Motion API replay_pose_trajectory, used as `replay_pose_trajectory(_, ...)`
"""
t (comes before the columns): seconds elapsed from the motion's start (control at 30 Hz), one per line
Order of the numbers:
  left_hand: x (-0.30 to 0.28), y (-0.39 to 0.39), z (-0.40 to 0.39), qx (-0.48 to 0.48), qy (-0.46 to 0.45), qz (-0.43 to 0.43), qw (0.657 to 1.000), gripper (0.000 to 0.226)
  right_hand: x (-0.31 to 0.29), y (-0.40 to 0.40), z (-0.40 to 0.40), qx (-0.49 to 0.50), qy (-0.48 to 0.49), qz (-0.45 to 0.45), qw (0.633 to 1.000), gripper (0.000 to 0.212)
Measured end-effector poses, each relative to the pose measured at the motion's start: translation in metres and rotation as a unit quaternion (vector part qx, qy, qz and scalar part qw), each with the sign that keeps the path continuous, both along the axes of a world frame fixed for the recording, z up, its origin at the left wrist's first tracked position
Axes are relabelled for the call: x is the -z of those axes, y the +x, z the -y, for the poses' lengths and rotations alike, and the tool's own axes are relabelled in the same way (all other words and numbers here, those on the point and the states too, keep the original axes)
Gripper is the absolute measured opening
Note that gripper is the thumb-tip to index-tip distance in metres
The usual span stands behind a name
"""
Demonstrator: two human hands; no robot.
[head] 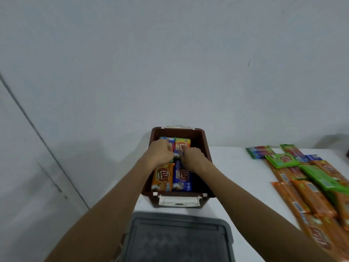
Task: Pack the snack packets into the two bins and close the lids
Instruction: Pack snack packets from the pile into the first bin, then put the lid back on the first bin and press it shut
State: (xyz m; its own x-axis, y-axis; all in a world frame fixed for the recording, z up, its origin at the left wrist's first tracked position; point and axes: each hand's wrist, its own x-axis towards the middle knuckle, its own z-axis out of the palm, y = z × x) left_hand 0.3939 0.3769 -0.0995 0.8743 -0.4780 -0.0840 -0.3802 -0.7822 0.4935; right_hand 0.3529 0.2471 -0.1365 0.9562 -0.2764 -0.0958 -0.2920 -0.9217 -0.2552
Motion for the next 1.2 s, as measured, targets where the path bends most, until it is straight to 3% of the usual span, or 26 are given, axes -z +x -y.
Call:
replay_pose_trajectory(0.17, -0.003, -0.072, -0.03, -0.062, -0.111, 0.067, 0.99, 0.018, -0.005, -0.077, -0.023, -0.049, 0.001, 0.254, 0.966, 0.022)
replay_pose_trajectory(0.3, 0.007, -0.144, -0.052, -0.106, -0.177, 0.123, 0.971, 0.009, 0.012, -0.152, -0.033, -0.086, 0.05, 0.321, 0.942, 0.017)
replay_pose_trajectory(0.37, 0.022, -0.193, -0.065, -0.134, -0.181, 0.136, 0.965, 0.01, 0.03, -0.189, -0.029, -0.114, 0.049, 0.304, 0.945, 0.016)
replay_pose_trajectory(0.43, 0.045, -0.237, -0.079, -0.181, -0.136, 0.097, 0.969, 0.015, 0.054, -0.209, -0.018, -0.117, 0.018, 0.226, 0.967, 0.016)
replay_pose_trajectory(0.53, 0.084, -0.301, -0.106, -0.207, 0.013, -0.033, 0.978, 0.037, 0.085, -0.23, -0.012, -0.121, -0.051, 0.063, 0.989, 0.046)
replay_pose_trajectory(0.6, 0.106, -0.329, -0.117, -0.226, 0.005, -0.101, 0.969, 0.048, 0.09, -0.239, -0.015, -0.115, -0.065, -0.001, 0.991, 0.06)
replay_pose_trajectory(0.7, 0.127, -0.349, -0.119, -0.275, -0.015, -0.131, 0.952, 0.046, 0.084, -0.254, -0.025, -0.099, -0.075, -0.031, 0.992, 0.07)
replay_pose_trajectory(0.77, 0.133, -0.353, -0.114, -0.334, -0.131, -0.2, 0.912, 0.036, 0.079, -0.264, -0.033, -0.077, -0.068, -0.065, 0.993, 0.078)
replay_pose_trajectory(0.9, 0.135, -0.356, -0.11, -0.39, -0.368, -0.311, 0.784, 0.03, 0.074, -0.281, -0.038, -0.05, -0.068, -0.094, 0.992, 0.088)
replay_pose_trajectory(0.97, 0.142, -0.351, -0.118, -0.413, -0.445, -0.305, 0.734, 0.028, 0.068, -0.284, -0.039, -0.074, -0.032, -0.097, 0.992, 0.097)
replay_pose_trajectory(1.0, 0.146, -0.349, -0.123, -0.427, -0.456, -0.282, 0.728, 0.031, 0.065, -0.285, -0.041, -0.081, 0.01, -0.104, 0.991, 0.097)
replay_pose_trajectory(1.1, 0.131, -0.353, -0.137, -0.459, -0.422, -0.16, 0.766, 0.038, 0.056, -0.287, -0.05, -0.055, 0.159, -0.062, 0.984, 0.066)
replay_pose_trajectory(1.2, 0.082, -0.359, -0.149, -0.452, -0.393, -0.022, 0.801, 0.029, 0.03, -0.283, -0.065, -0.062, 0.226, 0.046, 0.971, 0.045)
